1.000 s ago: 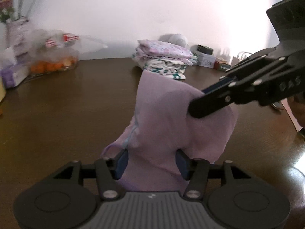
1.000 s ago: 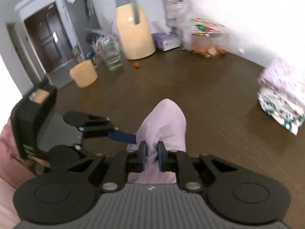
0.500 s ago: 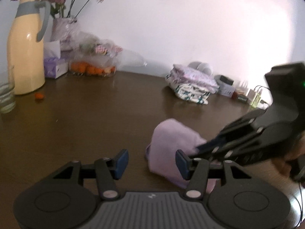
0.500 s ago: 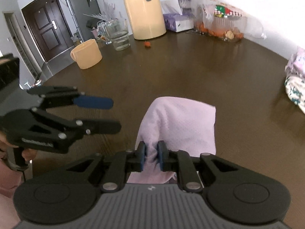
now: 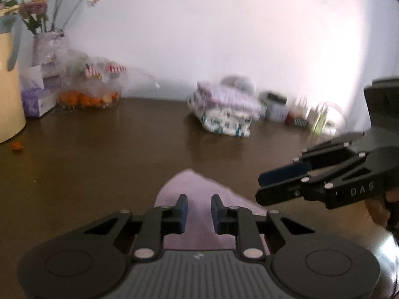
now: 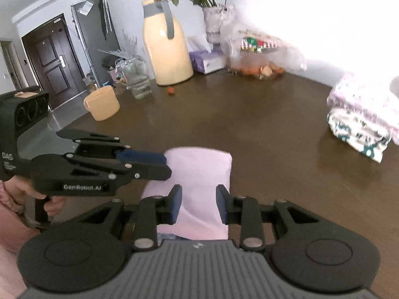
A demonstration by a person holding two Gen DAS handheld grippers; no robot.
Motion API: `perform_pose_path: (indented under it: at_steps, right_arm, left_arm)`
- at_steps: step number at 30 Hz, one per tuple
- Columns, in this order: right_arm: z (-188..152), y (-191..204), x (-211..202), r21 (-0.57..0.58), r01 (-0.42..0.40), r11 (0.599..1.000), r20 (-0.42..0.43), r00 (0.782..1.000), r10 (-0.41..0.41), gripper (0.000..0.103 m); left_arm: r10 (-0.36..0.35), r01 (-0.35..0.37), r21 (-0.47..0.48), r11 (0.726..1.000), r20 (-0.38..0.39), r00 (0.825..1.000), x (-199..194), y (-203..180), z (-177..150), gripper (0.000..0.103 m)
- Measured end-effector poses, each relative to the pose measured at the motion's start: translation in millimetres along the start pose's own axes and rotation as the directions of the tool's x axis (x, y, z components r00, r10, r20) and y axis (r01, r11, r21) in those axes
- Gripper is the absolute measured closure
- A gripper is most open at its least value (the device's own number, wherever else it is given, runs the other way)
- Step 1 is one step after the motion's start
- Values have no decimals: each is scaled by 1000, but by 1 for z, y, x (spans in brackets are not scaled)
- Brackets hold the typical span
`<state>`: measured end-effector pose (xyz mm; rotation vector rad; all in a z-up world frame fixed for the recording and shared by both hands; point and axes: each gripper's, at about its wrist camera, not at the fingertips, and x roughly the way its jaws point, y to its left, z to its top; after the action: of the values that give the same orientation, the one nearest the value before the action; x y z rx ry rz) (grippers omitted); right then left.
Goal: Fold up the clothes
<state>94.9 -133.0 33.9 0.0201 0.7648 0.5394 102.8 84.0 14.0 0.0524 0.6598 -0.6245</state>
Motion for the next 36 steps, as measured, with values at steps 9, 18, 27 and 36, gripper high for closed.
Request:
perform_pose_path:
  at_steps: [9, 18, 27, 36]
  right_arm:
    - [-32, 2, 37, -48, -2, 999, -55, 998, 0, 73]
    - [-25, 24, 12, -93, -13, 996, 45, 999, 17, 72]
    - [-38, 35, 36, -116, 46, 992, -14, 999, -48, 73]
    - [-44, 41, 34, -126, 79, 989, 1, 997, -80, 73]
  left_arm:
    - [25, -24, 16, 1000, -78, 997, 18, 2, -12, 83]
    - [9, -6, 114, 993, -24, 1000, 15, -9, 17, 85]
    - [8, 2, 100, 995, -99, 995, 43, -4, 7, 86]
    - [37, -25, 137, 990, -87, 996, 39, -13, 11, 85]
